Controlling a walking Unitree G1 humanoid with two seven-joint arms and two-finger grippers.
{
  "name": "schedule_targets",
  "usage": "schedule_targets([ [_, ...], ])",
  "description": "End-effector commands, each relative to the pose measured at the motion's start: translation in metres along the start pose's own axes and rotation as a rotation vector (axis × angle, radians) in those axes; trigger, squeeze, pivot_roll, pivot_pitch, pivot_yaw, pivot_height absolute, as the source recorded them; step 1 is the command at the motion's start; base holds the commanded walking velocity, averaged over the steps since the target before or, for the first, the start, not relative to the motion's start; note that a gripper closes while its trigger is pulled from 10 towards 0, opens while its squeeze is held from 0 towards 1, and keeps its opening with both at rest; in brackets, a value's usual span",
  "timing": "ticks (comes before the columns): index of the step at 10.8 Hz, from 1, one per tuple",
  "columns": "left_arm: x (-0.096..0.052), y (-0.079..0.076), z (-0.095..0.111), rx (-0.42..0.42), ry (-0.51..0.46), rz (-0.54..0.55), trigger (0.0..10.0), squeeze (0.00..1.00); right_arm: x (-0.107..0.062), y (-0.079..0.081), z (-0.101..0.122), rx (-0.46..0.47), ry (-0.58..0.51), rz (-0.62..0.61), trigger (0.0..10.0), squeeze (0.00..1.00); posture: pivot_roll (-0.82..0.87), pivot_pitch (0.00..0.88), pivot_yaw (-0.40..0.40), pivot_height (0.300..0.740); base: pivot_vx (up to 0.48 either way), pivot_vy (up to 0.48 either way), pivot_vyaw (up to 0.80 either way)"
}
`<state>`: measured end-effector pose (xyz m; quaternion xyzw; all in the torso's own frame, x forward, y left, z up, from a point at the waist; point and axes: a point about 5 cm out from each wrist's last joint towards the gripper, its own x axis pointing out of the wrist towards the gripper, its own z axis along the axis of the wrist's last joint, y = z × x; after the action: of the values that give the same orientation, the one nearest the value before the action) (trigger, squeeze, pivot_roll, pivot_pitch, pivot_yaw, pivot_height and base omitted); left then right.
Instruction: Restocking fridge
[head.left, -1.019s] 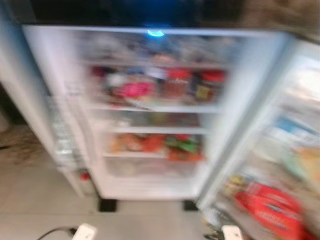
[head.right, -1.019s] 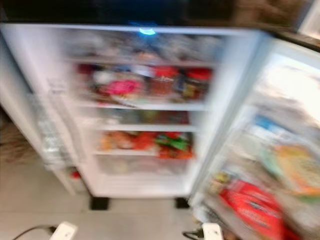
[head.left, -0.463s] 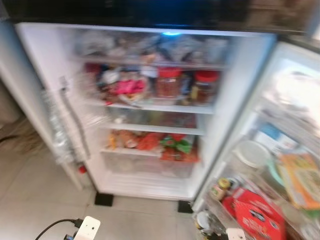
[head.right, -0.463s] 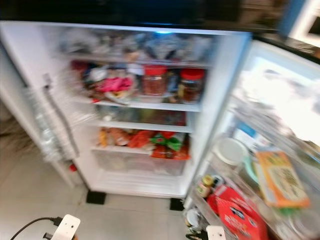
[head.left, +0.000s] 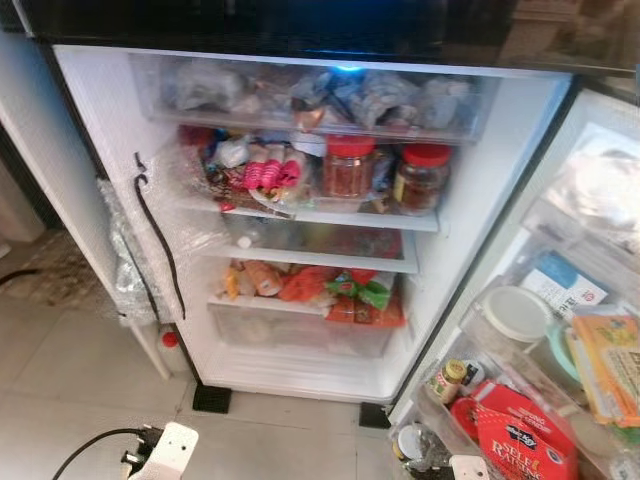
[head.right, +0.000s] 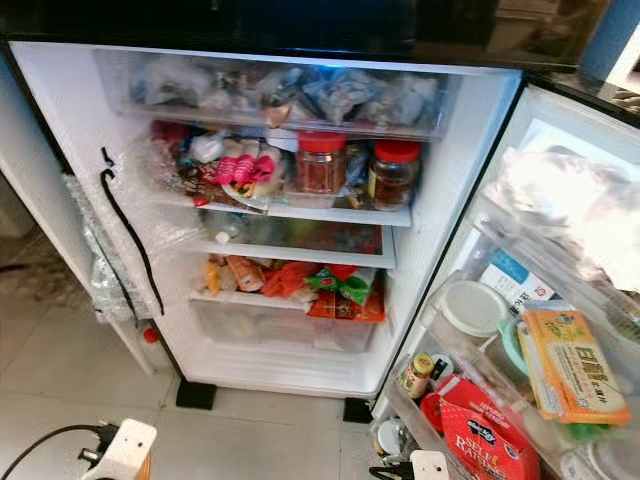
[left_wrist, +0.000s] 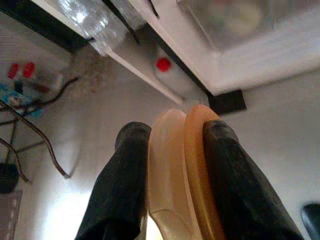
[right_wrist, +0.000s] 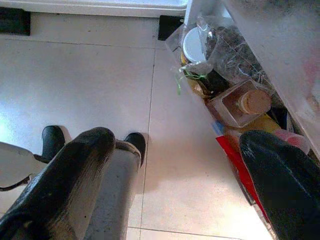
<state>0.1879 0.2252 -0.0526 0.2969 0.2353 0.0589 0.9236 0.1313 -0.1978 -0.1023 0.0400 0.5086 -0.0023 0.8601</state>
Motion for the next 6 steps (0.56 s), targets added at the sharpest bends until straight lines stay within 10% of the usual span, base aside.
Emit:
schedule_targets([
  [1,0.038,0.034,0.064,-0.064,-0.194,0.081,10.0,0.0,0.0,-0.002,0.0,0.0,0.0,-0.004,10.0,0.0,-0.08,0.015,-0.063,0.74,0.0,0.0,0.0],
  [2,0.047,0.065,0.125,-0.216,-0.546,0.089,10.0,0.0,0.0,-0.002,0.001,-0.002,0.0,-0.003,10.0,0.0,-0.08,0.017,-0.064,0.74,0.0,0.0,0.0],
  [4,0.044,0.075,0.146,-0.318,-0.601,0.121,10.0,0.0,0.0,-0.002,0.001,0.0,-0.001,-0.007,10.0,0.0,-0.08,0.017,-0.065,0.74,0.0,0.0,0.0],
  [6,0.039,0.062,0.159,-0.659,-0.549,-0.103,10.0,0.0,0.0,-0.002,0.001,0.003,-0.001,-0.012,10.0,0.0,-0.08,0.017,-0.065,0.74,0.0,0.0,0.0],
])
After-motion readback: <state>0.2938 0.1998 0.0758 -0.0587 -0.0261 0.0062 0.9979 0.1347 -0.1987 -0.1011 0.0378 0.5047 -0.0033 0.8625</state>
